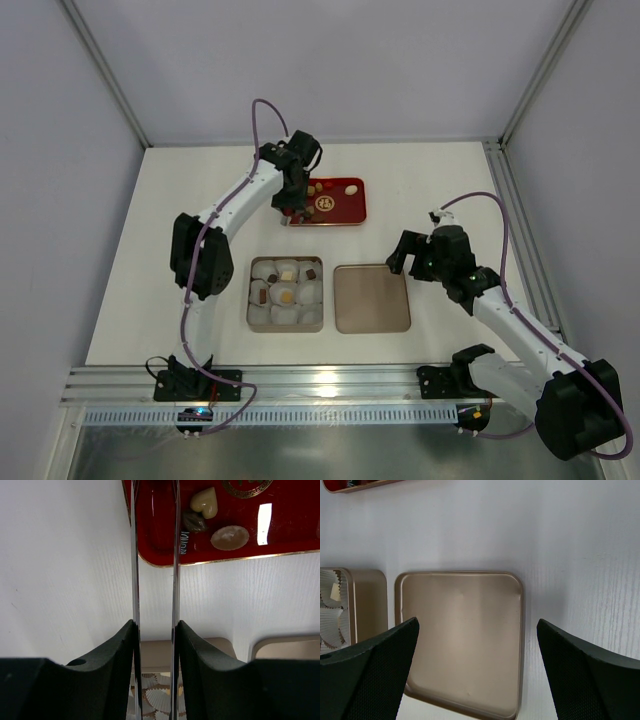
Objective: Pack the chocolate
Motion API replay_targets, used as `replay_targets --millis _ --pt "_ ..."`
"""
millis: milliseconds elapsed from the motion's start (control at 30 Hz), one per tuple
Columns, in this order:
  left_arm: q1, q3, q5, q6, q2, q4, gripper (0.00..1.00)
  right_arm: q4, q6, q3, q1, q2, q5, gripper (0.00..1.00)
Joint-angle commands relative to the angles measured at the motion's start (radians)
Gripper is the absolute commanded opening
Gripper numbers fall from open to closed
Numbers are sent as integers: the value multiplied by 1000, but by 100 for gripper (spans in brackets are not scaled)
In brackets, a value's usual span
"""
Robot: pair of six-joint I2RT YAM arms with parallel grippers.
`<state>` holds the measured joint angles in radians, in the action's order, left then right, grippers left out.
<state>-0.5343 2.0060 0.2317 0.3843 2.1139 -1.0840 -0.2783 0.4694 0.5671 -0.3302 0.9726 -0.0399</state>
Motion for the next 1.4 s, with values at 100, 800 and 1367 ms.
replay_targets --millis 100,800,1367 --pt "3 0 -8 -4 -11 36 37 16 -14 -3 -3 -22 6 100" --pt "2 -26 -12 -4 -100 3 35 22 0 -13 -3 -29 0 100" --pt "2 -43 -20 -16 -101 -11 37 27 3 -7 -3 -20 -2 100"
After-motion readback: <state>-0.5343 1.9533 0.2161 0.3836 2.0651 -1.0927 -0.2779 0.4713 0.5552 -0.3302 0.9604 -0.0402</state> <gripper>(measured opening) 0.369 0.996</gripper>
